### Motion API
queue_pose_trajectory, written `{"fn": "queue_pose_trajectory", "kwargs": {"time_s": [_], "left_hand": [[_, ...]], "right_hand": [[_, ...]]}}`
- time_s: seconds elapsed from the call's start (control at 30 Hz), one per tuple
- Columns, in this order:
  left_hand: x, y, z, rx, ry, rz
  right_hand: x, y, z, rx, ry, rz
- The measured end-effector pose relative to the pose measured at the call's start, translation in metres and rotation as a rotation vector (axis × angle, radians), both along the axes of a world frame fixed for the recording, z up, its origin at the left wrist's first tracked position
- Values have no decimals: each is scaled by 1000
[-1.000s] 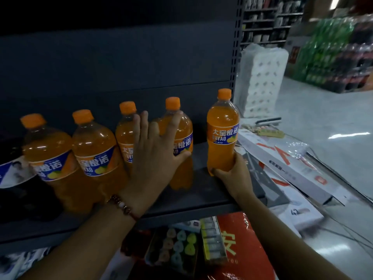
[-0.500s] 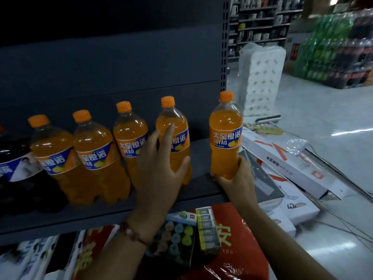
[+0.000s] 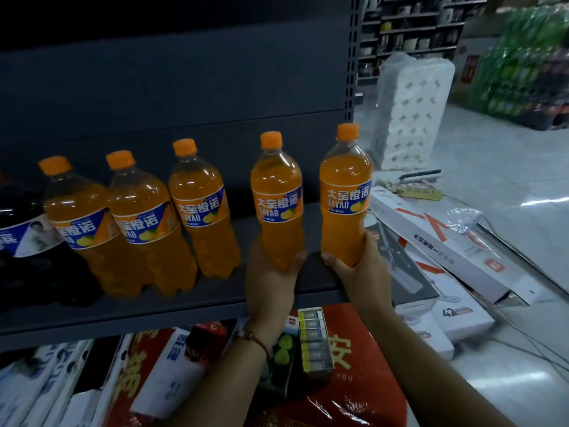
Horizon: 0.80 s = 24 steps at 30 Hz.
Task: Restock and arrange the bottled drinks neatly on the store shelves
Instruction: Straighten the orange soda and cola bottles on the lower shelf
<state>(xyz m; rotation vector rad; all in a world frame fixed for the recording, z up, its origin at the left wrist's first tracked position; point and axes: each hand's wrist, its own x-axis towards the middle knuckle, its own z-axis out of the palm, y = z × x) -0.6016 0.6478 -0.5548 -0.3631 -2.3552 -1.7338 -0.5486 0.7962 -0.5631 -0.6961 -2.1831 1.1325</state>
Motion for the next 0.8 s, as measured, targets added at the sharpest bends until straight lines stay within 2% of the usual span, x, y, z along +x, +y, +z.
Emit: {"fn": "queue_pose_trajectory", "kwargs": {"time_s": [0.17,0.4,0.53,0.63,0.7,0.8], "left_hand": [[16,20,2,-192,119,98],[13,23,-3,-204,119,123],[9,17,-4,-175,76,53],[23,1,6,-138,29,-118],[39,-29,13,-158,3,-155],[52,-105,16,-181,14,-1]], "right_hand": [[-3,3,-1,80,-15,7],[3,5,1,46,-37,72],[5,4,5,20,-32,122],[10,4,10,-23,-36,190],[19,-5,16,-67,53,184],[38,-52,19,165,235,69]]}}
